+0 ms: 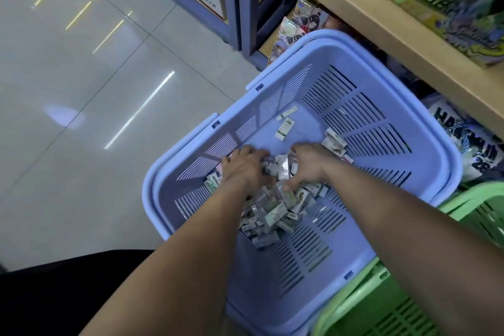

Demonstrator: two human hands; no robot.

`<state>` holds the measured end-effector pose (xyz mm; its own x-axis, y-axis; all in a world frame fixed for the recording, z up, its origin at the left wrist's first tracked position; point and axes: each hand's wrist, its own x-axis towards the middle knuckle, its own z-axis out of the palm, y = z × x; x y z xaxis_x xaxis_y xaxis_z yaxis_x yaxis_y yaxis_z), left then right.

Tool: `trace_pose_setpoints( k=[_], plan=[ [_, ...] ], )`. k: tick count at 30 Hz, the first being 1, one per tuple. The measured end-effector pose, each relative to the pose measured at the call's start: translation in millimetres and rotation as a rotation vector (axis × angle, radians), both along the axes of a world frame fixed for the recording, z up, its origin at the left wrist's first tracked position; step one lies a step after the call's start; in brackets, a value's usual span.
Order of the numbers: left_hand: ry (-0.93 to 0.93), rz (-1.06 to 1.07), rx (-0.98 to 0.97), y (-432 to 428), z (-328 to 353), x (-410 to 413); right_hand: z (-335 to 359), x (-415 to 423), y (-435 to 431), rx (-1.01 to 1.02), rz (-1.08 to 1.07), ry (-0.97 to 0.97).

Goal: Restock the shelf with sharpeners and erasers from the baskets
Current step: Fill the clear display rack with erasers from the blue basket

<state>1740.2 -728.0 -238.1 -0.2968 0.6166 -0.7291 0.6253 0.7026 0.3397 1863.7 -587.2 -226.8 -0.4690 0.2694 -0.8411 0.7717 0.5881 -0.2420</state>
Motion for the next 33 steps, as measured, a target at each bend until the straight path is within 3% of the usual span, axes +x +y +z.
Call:
trace_pose_setpoints(
  k=[9, 17, 27, 33],
  plan=[
    [-0.059, 0.103, -0.017, 7, 3, -2, -2, -2, -1, -0.06, -0.095, -0.001],
    [-0.073, 0.186, 0.025, 12, 3, -6, -7, -1, 0, -0.215, -0.34, 0.103],
    [-0.127, 0.23, -0.021, 14, -1, -4, -4, 0, 9, -0.252, -0.501, 0.127],
    [-0.33, 0.603, 0.135, 24, 5, -9, 7, -5, 19, -0.2, -0.756, 0.283]
  ],
)
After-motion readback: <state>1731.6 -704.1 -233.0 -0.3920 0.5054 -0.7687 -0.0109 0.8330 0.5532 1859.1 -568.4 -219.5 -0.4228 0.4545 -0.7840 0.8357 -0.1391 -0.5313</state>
